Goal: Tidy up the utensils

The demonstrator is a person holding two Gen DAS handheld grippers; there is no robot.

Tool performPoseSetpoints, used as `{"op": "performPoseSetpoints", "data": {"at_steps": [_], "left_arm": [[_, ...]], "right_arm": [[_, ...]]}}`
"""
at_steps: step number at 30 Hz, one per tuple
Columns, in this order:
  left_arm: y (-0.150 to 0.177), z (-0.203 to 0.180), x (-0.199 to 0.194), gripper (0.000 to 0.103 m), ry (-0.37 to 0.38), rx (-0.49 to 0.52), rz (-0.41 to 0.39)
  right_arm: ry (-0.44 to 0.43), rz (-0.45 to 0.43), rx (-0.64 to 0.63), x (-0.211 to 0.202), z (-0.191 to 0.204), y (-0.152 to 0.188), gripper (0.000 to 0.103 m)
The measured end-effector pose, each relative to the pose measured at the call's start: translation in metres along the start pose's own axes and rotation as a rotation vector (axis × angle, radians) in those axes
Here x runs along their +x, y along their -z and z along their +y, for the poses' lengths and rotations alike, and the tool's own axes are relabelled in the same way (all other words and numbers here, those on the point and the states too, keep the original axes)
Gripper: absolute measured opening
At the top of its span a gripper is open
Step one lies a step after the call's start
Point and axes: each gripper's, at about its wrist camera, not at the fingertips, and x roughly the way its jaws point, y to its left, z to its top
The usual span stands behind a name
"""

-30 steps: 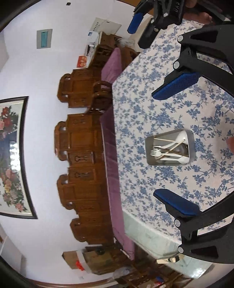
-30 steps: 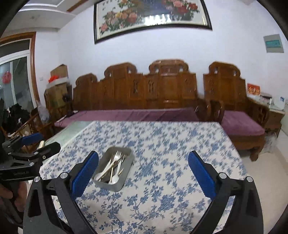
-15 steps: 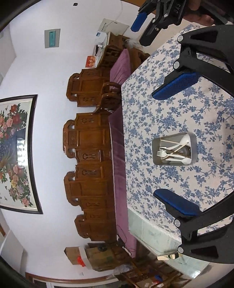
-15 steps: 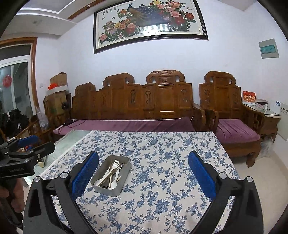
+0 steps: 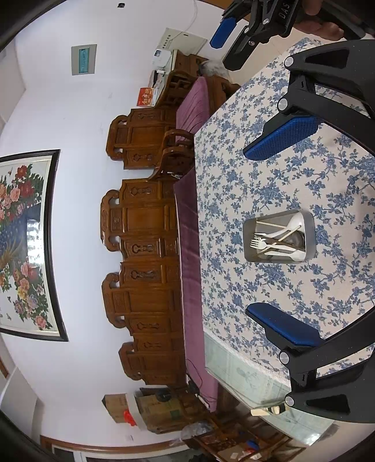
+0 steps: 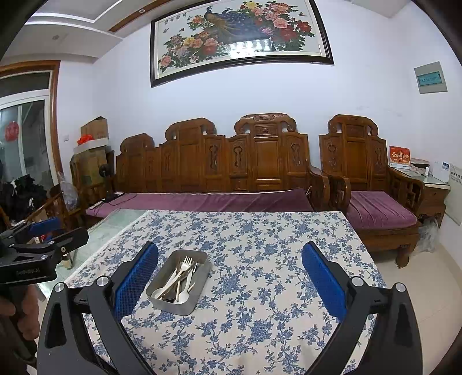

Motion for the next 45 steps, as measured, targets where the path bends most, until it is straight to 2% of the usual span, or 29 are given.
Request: {"op": "performPoseSetpoints", "data": {"at_steps": [45], "left_arm": [[-0.004,-0.006,-0.013,0.095,0.004,-0.001,-0.023]], "right_arm": [[-0.004,-0.013,-0.006,-0.004,0.004,-0.006,0.100]]}}
